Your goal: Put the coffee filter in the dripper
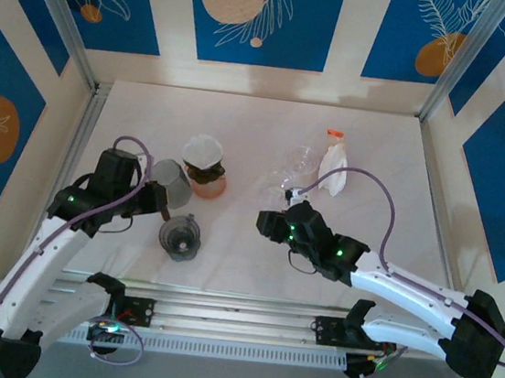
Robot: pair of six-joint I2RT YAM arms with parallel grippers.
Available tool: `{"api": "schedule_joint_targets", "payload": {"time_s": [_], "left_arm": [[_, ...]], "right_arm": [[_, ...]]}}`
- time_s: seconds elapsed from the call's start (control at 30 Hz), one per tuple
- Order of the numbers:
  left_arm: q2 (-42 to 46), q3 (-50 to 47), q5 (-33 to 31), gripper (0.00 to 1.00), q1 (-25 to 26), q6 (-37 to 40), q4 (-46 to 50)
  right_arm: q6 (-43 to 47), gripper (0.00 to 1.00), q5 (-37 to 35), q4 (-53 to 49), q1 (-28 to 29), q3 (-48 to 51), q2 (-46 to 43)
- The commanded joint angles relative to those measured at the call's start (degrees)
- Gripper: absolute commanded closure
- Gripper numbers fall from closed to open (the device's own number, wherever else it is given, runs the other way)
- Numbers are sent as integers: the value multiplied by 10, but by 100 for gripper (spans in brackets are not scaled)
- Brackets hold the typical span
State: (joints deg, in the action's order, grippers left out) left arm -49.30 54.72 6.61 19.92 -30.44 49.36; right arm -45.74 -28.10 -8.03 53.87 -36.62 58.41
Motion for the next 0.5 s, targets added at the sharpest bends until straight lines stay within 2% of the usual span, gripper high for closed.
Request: {"api": "schedule_joint_targets", "payload": {"time_s": [0.0, 0.33, 0.47], "left_arm": [[9, 23, 10, 100, 25, 11, 3], [-22, 69, -45, 100, 184, 2, -23], [-53, 63, -52, 100, 268, -5, -65]], "right_arm": [[1, 50, -38, -35, -5, 3, -29], [-16, 50, -69, -88, -11, 17, -92], [-23, 50, -91, -125, -11, 17, -117]]}}
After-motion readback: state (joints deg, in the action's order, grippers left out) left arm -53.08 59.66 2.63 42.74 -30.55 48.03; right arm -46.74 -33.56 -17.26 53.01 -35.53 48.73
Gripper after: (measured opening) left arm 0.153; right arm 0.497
